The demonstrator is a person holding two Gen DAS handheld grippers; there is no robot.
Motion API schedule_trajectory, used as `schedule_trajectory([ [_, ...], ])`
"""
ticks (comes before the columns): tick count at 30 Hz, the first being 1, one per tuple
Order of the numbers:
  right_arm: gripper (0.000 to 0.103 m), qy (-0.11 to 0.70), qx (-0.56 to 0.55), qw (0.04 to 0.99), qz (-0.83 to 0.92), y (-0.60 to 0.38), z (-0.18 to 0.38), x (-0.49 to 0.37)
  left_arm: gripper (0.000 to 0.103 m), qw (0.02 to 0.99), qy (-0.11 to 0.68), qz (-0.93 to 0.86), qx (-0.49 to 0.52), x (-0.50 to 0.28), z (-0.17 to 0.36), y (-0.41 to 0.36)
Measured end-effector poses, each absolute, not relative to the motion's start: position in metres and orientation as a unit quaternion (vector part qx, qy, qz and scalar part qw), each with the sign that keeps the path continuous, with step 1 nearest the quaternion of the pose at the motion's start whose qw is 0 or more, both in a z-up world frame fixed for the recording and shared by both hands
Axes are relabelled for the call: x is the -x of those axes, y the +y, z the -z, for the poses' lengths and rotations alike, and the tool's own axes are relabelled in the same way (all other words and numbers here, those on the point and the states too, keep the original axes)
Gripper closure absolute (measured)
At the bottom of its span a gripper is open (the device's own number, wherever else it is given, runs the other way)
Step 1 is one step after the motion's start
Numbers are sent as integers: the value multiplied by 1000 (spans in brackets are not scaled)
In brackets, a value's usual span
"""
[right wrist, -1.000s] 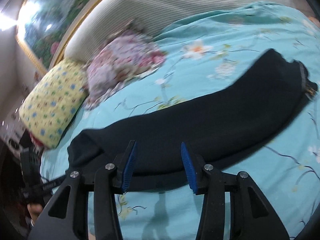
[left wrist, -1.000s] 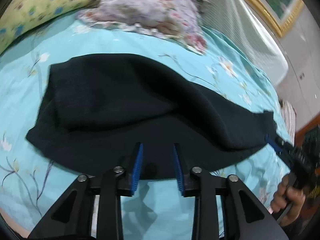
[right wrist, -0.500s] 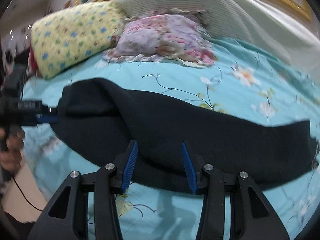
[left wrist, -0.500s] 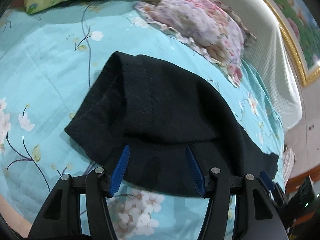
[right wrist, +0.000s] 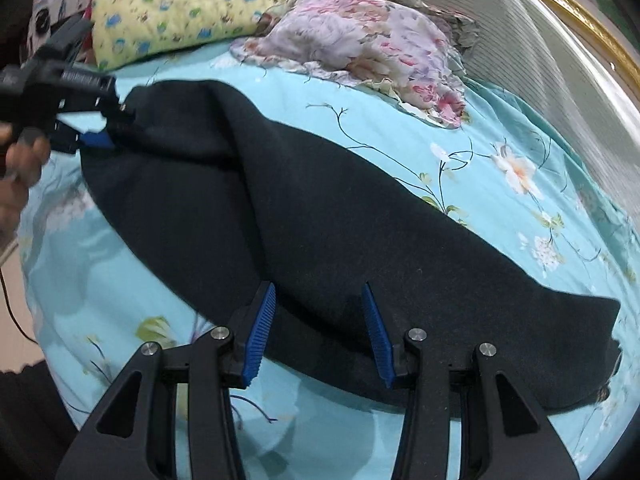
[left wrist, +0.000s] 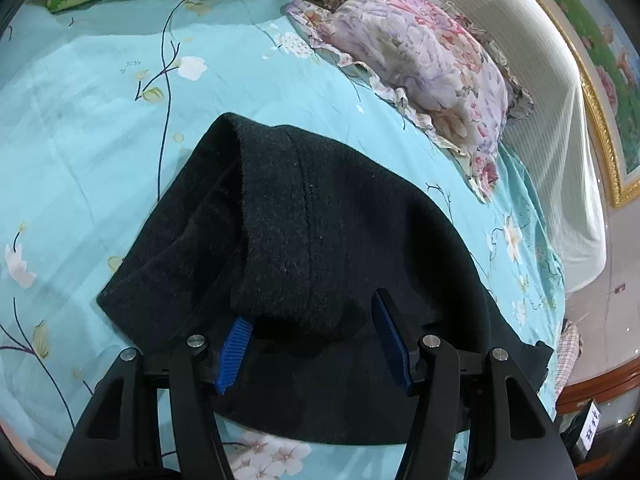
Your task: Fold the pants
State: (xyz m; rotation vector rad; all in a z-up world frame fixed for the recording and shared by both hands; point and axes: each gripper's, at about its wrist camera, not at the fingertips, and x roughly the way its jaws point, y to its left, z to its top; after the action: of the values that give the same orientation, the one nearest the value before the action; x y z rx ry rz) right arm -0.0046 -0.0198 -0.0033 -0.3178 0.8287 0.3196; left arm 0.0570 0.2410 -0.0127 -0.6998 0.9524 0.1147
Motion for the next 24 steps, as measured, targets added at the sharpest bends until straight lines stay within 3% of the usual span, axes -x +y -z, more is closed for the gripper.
schedule_trajectory([
  [3, 56, 400, 174, 886, -161, -19, 7, 5, 55, 833, 450, -60, 316, -60, 13, 239],
  [5, 56, 397, 190, 885, -153, -18, 11, 3, 73, 836, 453, -69, 303, -62, 15, 240],
  [8, 58, 395, 186, 888, -147, -21, 15, -7, 81, 840, 451, -61, 297, -63, 14, 243],
  [9, 74, 398, 168, 890, -147, -25, 15, -12, 83, 844, 449, -57, 290, -62, 12, 242],
  [10, 83, 400, 155, 891, -147, -28, 15, -15, 84, 847, 447, -54, 284, -60, 9, 242],
  [12, 89, 401, 131, 896, -140, -34, 10, -19, 86, 858, 437, -42, 266, -57, -2, 239],
  [24, 91, 378, 30, 907, -183, -69, -43, -7, 88, 867, 407, 19, 286, -21, -47, 275],
])
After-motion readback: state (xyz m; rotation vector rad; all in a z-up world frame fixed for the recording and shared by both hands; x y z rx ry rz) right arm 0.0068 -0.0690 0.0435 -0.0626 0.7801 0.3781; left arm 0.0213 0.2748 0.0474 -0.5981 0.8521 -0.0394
